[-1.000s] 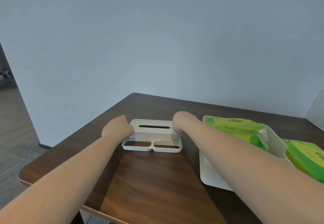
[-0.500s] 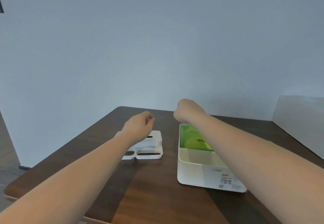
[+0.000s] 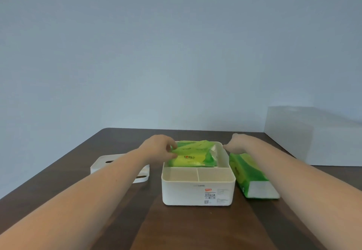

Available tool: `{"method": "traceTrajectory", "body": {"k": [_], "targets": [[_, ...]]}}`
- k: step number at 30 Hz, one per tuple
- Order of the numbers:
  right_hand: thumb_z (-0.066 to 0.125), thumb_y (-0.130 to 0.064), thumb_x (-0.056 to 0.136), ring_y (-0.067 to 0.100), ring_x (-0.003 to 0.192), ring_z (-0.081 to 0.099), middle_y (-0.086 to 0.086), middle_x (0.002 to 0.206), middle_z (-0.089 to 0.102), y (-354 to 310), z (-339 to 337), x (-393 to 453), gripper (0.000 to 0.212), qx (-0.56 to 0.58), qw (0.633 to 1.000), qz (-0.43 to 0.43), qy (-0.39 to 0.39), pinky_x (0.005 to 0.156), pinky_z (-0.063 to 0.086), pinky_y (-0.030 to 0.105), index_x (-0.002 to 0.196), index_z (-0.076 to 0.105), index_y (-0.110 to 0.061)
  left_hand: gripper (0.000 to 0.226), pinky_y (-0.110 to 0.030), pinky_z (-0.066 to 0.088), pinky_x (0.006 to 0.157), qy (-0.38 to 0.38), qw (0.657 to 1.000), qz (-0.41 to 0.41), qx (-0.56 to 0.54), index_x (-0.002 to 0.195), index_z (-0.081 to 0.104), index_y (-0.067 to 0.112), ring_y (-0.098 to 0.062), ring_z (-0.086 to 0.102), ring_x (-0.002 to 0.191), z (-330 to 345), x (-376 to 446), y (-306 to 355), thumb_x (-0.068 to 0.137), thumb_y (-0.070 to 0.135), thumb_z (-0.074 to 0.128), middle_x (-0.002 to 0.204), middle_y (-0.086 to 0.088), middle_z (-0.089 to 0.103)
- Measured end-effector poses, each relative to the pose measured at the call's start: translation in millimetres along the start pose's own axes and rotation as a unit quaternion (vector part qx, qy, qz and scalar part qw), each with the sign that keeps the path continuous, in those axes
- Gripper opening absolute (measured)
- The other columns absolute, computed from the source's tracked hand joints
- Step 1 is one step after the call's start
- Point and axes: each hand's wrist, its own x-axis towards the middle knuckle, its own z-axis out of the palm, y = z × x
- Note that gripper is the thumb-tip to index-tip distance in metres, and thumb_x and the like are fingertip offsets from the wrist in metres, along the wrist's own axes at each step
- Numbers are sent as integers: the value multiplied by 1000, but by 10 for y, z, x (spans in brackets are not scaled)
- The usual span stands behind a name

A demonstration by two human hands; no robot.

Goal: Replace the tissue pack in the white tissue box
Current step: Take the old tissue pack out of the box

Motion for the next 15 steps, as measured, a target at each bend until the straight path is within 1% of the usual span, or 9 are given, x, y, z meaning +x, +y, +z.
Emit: {"method": "traceTrajectory", "body": {"k": [1, 2, 3, 5, 6, 8, 11, 13, 15], "targets": [[39, -48, 96, 31, 134, 43, 12, 152, 38, 44, 2, -17, 66, 1, 1000, -3, -20, 104, 38, 38, 147, 32, -7, 33, -30, 49, 94, 5, 1000, 1, -5, 118, 70, 22, -17, 60, 100, 19, 12, 14, 86, 31, 66, 99, 5, 64], [34, -50, 98, 30, 140, 35, 10, 157, 30, 89, 1, -33, 68, 2, 1000, -5, -31, 109, 33, 38, 150, 27, -7, 29, -30, 50, 94, 19, 1000, 0, -21, 113, 73, 20, -17, 62, 102, 24, 21, 33, 86, 28, 66, 102, 3, 69], [31, -51, 98, 29, 143, 31, 9, 159, 26, 129, 4, -29, 68, 2, 999, -8, -36, 112, 30, 37, 150, 26, -7, 24, -29, 50, 92, 41, 998, -4, -51, 107, 75, 18, -16, 63, 100, 10, 28, 52, 86, 25, 66, 101, 3, 71], [32, -52, 98, 28, 143, 31, 9, 159, 26, 213, 32, -15, 68, -10, 999, -5, -47, 112, 30, 37, 150, 27, -8, 13, -25, 48, 78, 106, 983, -24, -147, 92, 76, 17, -14, 61, 85, -72, 63, 80, 86, 22, 65, 84, 6, 69], [35, -55, 96, 29, 143, 32, 9, 159, 26, 251, 60, 1, 72, -21, 998, -3, -54, 111, 31, 37, 151, 26, -9, 9, -25, 46, 70, 144, 969, -37, -197, 84, 74, 18, -13, 58, 76, -132, 90, 87, 86, 22, 65, 75, 8, 65], [47, -62, 87, 30, 141, 34, 8, 159, 25, 306, 141, 46, 87, -38, 997, 9, -72, 110, 33, 39, 153, 18, -13, 12, -22, 42, 60, 211, 940, -51, -263, 76, 67, 18, -13, 52, 66, -252, 157, 80, 87, 20, 65, 66, 7, 58], [63, -65, 73, 32, 139, 36, 8, 157, 29, 379, 290, 145, 108, -30, 996, 37, -72, 111, 36, 43, 154, 8, -18, 12, -25, 39, 60, 264, 918, -71, -286, 79, 68, 12, -18, 49, 66, -382, 269, 41, 87, 18, 62, 66, 3, 55], [69, -60, 67, 36, 140, 33, 11, 155, 30, 415, 367, 244, 113, -9, 997, 49, -58, 110, 36, 47, 153, 6, -24, 13, -28, 39, 67, 280, 921, -102, -251, 86, 69, 9, -22, 51, 73, -393, 366, -10, 87, 16, 58, 69, 1, 56], [69, -55, 61, 39, 137, 33, 15, 153, 27, 427, 396, 299, 111, 18, 997, 67, -44, 107, 39, 51, 152, 8, -33, 19, -29, 39, 70, 286, 925, -138, -207, 93, 71, 7, -23, 53, 79, -354, 461, -75, 88, 13, 54, 79, -3, 61]]}}
